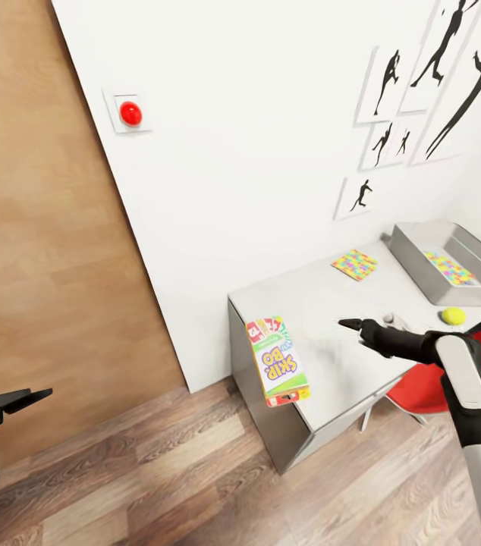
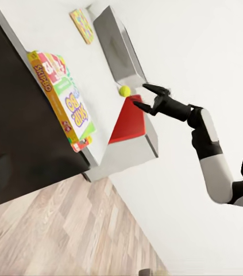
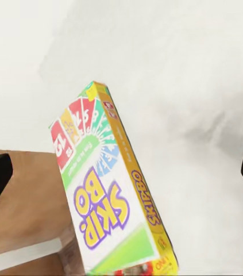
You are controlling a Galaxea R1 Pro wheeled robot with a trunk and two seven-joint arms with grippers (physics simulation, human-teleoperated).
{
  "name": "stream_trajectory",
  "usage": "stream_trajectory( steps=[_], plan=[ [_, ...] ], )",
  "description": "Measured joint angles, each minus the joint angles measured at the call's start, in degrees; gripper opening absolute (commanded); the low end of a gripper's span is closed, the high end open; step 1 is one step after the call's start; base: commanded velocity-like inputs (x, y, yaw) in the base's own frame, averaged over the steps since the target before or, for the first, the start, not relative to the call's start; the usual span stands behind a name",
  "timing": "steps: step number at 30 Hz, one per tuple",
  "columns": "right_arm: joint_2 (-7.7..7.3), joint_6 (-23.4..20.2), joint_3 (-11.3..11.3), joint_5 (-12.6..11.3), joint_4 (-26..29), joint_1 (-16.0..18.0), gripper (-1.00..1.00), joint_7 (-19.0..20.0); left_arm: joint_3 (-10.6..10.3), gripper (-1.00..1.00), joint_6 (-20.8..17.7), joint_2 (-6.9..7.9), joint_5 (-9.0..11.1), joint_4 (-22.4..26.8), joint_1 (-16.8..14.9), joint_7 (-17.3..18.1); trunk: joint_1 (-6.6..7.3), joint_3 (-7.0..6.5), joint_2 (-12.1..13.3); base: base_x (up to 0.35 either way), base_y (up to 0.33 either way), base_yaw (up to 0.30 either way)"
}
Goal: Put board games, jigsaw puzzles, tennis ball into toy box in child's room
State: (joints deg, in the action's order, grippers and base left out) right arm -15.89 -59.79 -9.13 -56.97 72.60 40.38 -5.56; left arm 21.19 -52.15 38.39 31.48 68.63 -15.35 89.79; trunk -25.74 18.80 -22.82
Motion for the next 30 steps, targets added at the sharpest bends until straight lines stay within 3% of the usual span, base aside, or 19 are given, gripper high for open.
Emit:
stream_trajectory(
  steps=[4, 10, 18, 23, 25, 30],
  plan=[
    [-1.92, 0.05, -2.73, -7.05, 4.38, -7.12, 1.00, 4.34, 0.00, 1.00, 0.01, 0.00, 0.01, 0.00, 0.00, 0.00, 0.00, -0.34, 0.00, 0.000, 0.000, -0.111],
    [-2.71, 0.06, -6.32, -12.05, 7.75, -15.49, 1.00, 10.95, 0.00, 1.00, 0.01, 0.00, 0.01, 0.00, 0.00, 0.00, 0.00, -0.85, 0.00, 0.000, 0.000, -0.108],
    [-2.55, 0.02, -10.99, -13.28, 10.05, -27.19, 1.00, 23.71, -0.06, 1.00, 0.02, -0.25, 0.06, 0.00, 0.00, 0.00, 0.00, -1.53, 0.00, 0.000, 0.000, -0.106],
    [-2.37, 0.49, -12.55, -13.28, 10.35, -31.68, 1.00, 30.19, -0.08, 1.00, 0.02, -0.41, 0.08, 0.00, 0.00, 0.00, 0.00, -1.96, 0.00, 0.000, 0.000, -0.102],
    [-2.30, 2.32, -13.13, -13.00, 10.46, -34.49, 1.00, 34.48, -0.10, 1.00, 0.02, -0.51, 0.09, 0.02, 0.01, 0.00, 0.00, -2.13, 0.00, 0.000, 0.000, -0.097],
    [-2.29, 6.65, -13.35, -12.73, 10.58, -37.96, 1.00, 40.00, -0.19, 1.00, 0.02, -0.62, 0.08, 0.00, 0.00, 0.00, -0.01, -2.55, 0.00, 0.000, 0.000, -0.092]
  ],
)
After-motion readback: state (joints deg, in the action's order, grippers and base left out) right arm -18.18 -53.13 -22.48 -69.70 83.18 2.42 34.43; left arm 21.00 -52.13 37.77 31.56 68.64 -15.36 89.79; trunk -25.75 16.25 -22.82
